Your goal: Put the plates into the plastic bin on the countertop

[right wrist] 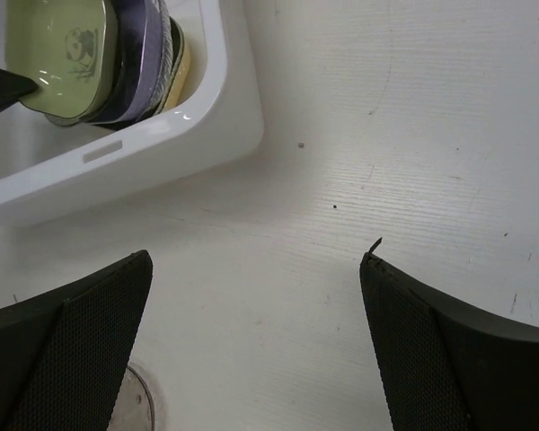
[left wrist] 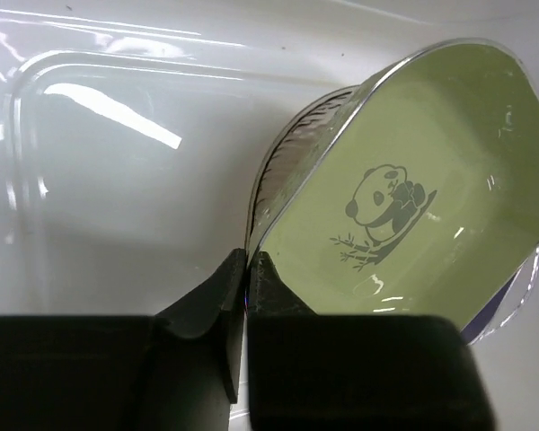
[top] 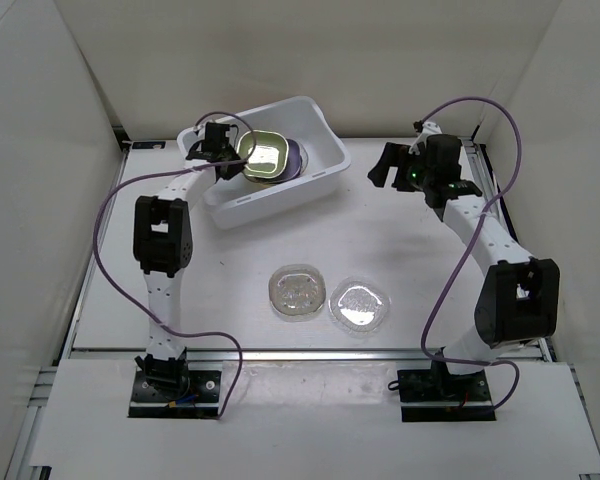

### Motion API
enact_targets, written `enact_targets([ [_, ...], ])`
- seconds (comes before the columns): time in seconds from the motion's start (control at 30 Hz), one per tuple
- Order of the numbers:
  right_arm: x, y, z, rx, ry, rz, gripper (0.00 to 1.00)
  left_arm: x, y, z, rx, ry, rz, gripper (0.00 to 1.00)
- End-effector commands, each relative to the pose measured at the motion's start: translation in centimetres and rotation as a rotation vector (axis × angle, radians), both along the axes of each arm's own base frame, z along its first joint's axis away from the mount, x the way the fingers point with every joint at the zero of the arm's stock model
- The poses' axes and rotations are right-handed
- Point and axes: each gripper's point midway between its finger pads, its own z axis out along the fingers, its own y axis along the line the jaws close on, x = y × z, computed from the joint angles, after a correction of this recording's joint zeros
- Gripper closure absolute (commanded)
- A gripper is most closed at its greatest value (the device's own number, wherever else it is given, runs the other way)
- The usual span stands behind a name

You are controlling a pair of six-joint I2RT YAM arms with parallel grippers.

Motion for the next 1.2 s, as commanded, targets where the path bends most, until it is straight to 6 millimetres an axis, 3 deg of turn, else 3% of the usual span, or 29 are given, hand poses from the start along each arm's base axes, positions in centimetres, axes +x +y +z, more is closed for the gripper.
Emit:
enact_targets([
  [0.0, 1.2, 0.0, 2.3, -0.010, -0.062, -0.005, 0.01, 1.6, -1.2, 3.7, -0.037, -0.078, -0.013, 0.82],
  [0.17, 1.3, 0.4, 2.2, -0.008, -0.051, 0.017, 0.01, 2.7, -2.3, 3.5, -0.056, -0.091, -0.044, 0.57],
  [0.2, 1.3, 0.4, 2.0, -0.010, -0.044, 0.027, 0.01, 2.8, -2.4, 3.8, -0.062, -0.100, -0.052, 0.44],
  [0.3, 0.9, 0.7, 1.5, -0.034, -0.038, 0.053, 0.01, 2.8, -2.8, 4.1, -0.069, -0.103, -0.073, 0.33],
  [0.37, 0.3, 0.7, 1.3, -0.052, -0.044, 0.073, 0.01, 2.8, -2.9, 5.7, -0.055, -0.132, -0.092, 0.29],
  [0.47, -1.0, 1.3, 1.0, -0.061, -0.040, 0.138, 0.01, 2.1, -3.5, 8.1, -0.067, -0.170, -0.150, 0.01],
  [0.7, -6.3, 3.7, -1.5, -0.093, 0.032, 0.292, 0.01, -1.5, -3.3, 13.8, -0.028, -0.244, -0.206, 0.01],
  [0.73, -7.2, 4.1, -1.6, -0.089, 0.033, 0.310, 0.01, -2.1, -2.9, 14.4, -0.019, -0.250, -0.199, 0.01],
  [0.77, -8.4, 4.7, -2.6, -0.094, 0.057, 0.333, 0.01, -3.1, -2.5, 16.9, -0.007, -0.294, -0.198, 0.01],
  [0.83, -9.6, 5.8, -3.7, -0.107, 0.080, 0.369, 0.01, -5.0, -1.4, 16.2, 0.022, -0.263, -0.177, 0.01],
  [0.87, -10.7, 7.1, -4.6, -0.114, 0.105, 0.411, 0.01, -6.2, -0.4, 18.5, 0.044, -0.304, -0.149, 0.01],
  [0.9, -11.4, 7.8, -5.3, -0.121, 0.120, 0.437, 0.01, -7.4, 0.3, 17.2, 0.059, -0.272, -0.134, 0.01],
  [1.1, -14.1, 13.9, -9.4, -0.118, 0.181, 0.601, 0.02, -14.2, 3.6, 19.7, 0.079, -0.320, -0.065, 0.01],
  [1.13, -14.3, 14.5, -10.2, -0.124, 0.197, 0.617, 0.02, -15.5, 3.9, 17.9, 0.085, -0.284, -0.062, 0.01],
  [1.17, -14.8, 15.7, -10.6, -0.124, 0.191, 0.649, 0.03, -16.4, 4.2, 17.7, 0.080, -0.283, -0.056, 0.01],
])
